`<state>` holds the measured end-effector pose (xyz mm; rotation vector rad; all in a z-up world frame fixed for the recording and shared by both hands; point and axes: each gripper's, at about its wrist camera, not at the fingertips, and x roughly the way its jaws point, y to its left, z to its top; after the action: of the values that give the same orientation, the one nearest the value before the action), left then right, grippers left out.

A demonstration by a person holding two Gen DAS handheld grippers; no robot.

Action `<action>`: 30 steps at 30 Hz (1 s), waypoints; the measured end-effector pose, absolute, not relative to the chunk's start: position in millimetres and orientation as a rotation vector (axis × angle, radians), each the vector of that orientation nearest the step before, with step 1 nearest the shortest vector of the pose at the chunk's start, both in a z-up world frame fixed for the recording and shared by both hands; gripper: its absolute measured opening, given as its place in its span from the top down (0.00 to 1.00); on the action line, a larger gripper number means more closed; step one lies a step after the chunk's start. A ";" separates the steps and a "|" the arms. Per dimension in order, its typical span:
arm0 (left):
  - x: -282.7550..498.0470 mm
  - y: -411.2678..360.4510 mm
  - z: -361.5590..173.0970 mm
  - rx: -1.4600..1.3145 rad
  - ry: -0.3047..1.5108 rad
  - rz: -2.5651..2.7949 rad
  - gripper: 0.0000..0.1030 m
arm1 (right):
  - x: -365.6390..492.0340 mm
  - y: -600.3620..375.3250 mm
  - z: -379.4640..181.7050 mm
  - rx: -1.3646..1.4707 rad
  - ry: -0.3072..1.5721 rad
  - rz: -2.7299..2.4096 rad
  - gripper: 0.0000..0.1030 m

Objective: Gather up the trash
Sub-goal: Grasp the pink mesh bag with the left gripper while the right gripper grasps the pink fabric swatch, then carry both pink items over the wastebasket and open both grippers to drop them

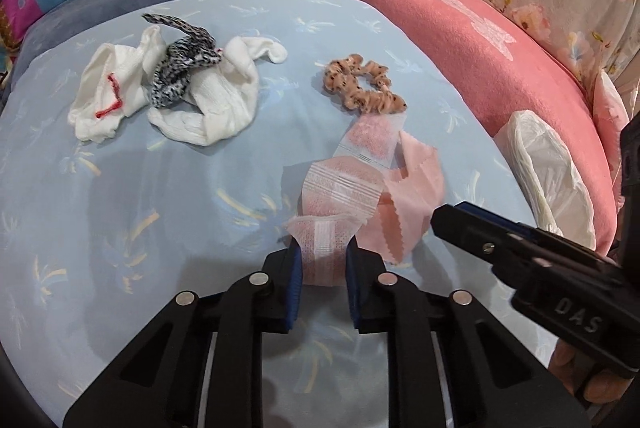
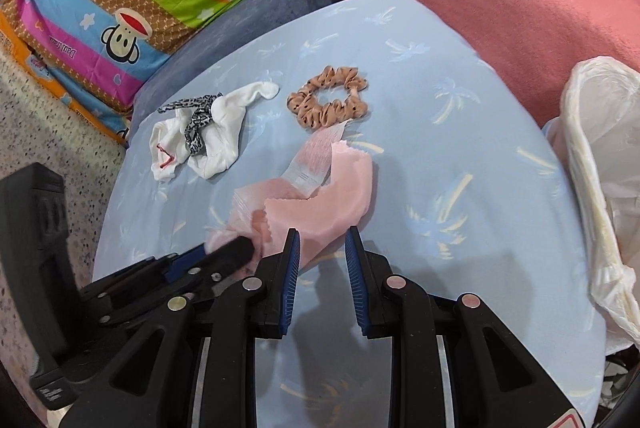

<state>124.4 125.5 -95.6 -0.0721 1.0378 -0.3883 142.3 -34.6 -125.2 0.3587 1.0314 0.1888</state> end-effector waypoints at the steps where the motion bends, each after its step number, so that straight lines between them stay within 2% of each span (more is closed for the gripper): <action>1: 125.4 127.7 -94.7 -0.077 1.037 -0.384 0.83 | 144.2 -32.3 -127.3 0.358 1.036 0.191 0.77; 5: 127.5 135.2 -93.0 -0.084 1.033 -0.366 0.83 | 149.7 -26.4 -136.8 0.357 1.055 0.198 0.79; 6: 127.5 136.1 -92.7 -0.081 1.032 -0.360 0.83 | 150.3 -25.6 -138.4 0.359 1.056 0.198 0.81; 8: 127.5 137.6 -91.2 -0.079 1.029 -0.349 0.83 | 150.1 -24.5 -139.4 0.361 1.058 0.200 0.95; 9: 127.2 139.2 -90.2 -0.080 1.026 -0.344 0.83 | 149.1 -25.0 -138.0 0.360 1.053 0.201 0.97; 17: 122.5 139.8 -71.0 -0.092 0.983 -0.339 0.84 | 137.6 -32.8 -101.3 0.342 0.950 0.202 0.98; 30: 106.8 105.4 -4.4 -0.085 0.832 -0.407 0.84 | 98.7 -76.5 -1.0 0.373 0.708 0.187 0.98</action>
<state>106.8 105.4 -4.4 -0.0848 0.8325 -0.4071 98.7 -76.5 -1.0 0.3728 0.7075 0.1871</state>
